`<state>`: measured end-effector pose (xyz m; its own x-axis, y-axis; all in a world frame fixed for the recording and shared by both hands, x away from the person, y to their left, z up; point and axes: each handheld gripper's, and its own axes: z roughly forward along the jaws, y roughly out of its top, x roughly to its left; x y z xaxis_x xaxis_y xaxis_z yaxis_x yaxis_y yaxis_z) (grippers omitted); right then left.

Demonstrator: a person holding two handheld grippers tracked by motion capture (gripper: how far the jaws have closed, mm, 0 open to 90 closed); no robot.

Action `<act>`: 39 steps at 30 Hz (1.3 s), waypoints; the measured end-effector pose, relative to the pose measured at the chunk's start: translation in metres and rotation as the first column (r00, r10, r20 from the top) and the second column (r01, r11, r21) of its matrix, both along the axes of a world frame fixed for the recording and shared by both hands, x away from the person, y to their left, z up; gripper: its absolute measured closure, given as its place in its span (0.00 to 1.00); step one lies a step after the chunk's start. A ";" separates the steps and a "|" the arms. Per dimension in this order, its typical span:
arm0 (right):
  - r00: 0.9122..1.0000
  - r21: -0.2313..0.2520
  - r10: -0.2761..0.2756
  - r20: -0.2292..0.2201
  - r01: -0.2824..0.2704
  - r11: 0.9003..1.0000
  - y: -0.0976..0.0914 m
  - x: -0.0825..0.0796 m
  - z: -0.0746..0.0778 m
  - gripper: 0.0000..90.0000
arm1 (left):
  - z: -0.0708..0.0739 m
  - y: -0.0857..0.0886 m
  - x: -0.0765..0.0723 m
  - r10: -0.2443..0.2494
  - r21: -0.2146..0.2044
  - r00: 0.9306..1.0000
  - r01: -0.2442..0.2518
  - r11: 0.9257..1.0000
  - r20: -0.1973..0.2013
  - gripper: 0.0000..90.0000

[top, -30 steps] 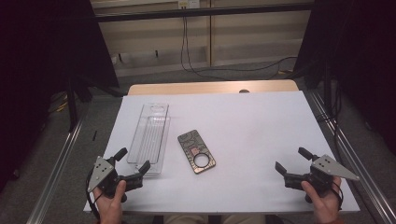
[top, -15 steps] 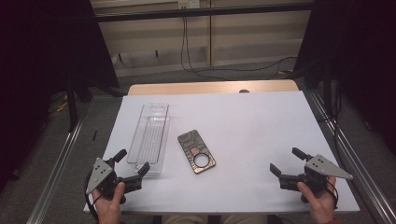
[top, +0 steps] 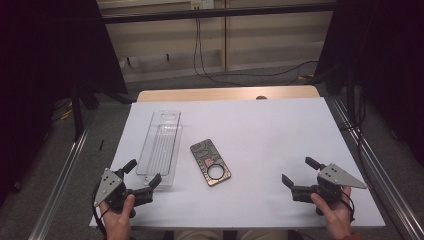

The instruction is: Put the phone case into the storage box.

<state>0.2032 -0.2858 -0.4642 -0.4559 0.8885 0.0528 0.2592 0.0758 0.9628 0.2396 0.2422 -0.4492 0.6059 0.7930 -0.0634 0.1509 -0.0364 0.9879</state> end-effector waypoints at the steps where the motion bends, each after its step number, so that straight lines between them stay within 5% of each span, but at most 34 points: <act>1: 1.000 -0.001 0.002 -0.002 -0.002 1.000 0.001 0.000 0.000 0.00 | 0.000 0.000 0.000 0.000 0.000 1.000 0.000 1.000 0.000 0.03; 18: 0.991 -0.017 0.123 0.050 -0.122 0.992 0.025 0.014 0.010 0.00 | 0.000 -0.002 0.001 -0.002 0.006 1.000 0.003 1.000 -0.004 0.03; 39: 0.980 0.004 0.188 0.072 -0.189 0.982 0.061 0.044 0.015 0.00 | 0.001 -0.004 0.000 -0.005 0.005 1.000 0.005 1.000 0.002 0.03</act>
<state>0.2468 -0.2245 -0.4495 -0.6178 0.7860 0.0228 0.1719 0.1068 0.9793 0.2399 0.2380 -0.4486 0.6097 0.7905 -0.0577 0.1482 -0.0422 0.9881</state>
